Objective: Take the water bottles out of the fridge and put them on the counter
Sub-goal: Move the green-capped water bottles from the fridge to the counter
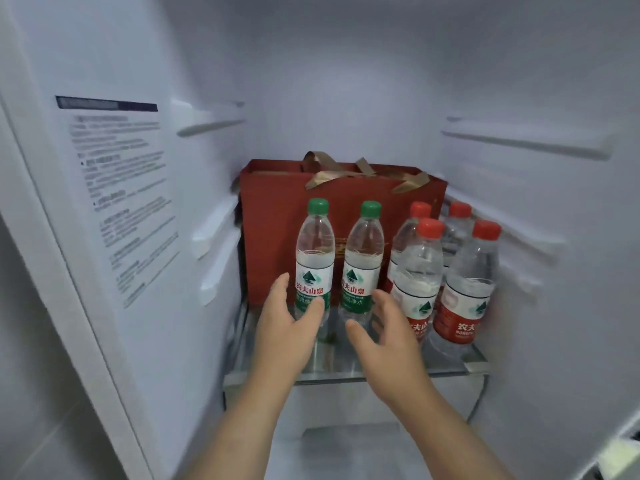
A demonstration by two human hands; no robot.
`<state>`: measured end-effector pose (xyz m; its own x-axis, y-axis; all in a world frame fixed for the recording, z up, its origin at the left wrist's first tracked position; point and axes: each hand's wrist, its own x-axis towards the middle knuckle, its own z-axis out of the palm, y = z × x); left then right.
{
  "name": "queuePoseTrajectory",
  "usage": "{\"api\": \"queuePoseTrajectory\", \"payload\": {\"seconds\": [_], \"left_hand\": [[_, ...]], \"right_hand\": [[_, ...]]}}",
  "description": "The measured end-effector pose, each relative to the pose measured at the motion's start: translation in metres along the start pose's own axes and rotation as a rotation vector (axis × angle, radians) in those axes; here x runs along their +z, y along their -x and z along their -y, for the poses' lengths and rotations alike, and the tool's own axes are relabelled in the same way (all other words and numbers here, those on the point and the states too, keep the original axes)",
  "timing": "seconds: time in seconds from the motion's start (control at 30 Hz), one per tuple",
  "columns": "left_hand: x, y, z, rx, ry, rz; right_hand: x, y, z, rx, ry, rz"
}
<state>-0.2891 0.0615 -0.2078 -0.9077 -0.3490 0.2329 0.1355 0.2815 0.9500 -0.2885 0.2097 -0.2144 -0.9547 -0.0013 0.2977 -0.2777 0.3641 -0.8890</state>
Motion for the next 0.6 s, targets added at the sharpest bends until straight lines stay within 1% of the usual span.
{"api": "queuePoseTrajectory", "payload": {"seconds": [0.23,0.43,0.6], "left_hand": [[0.030,-0.039,0.012,-0.131,-0.075,-0.055],[0.041,-0.051,0.021,-0.119,-0.067,-0.066],[0.041,-0.052,0.025,-0.088,-0.069,-0.136]], "right_hand": [[0.014,-0.020,-0.005,-0.030,0.053,-0.086],[0.026,-0.033,-0.010,0.001,0.116,-0.126],[0.038,-0.049,-0.021,0.110,0.133,-0.184]]}}
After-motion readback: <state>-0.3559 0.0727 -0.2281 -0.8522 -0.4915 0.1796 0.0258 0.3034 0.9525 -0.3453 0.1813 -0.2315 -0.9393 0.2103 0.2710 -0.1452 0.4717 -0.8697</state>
